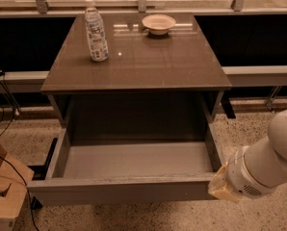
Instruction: Close top drawer
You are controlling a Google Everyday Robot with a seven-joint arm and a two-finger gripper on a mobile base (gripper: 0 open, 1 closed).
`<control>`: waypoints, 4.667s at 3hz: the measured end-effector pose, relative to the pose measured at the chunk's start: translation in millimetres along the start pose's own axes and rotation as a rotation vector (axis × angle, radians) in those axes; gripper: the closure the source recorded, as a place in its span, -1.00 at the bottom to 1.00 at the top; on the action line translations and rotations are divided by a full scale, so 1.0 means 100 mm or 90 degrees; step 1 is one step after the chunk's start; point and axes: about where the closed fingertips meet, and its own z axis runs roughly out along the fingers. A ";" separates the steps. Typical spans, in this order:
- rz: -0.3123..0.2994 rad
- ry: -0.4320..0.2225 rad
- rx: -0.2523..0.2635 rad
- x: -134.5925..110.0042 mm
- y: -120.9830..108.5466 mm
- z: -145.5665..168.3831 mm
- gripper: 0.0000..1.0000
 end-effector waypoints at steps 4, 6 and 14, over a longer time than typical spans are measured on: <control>0.030 -0.048 0.017 0.04 -0.22 0.86 1.00; 0.019 -0.125 0.069 -0.29 -0.56 0.90 1.00; -0.103 -0.226 0.176 -1.48 -1.88 1.25 -0.29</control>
Offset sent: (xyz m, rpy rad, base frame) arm 0.0425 0.0220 -0.1112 0.1423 -0.0265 -0.0618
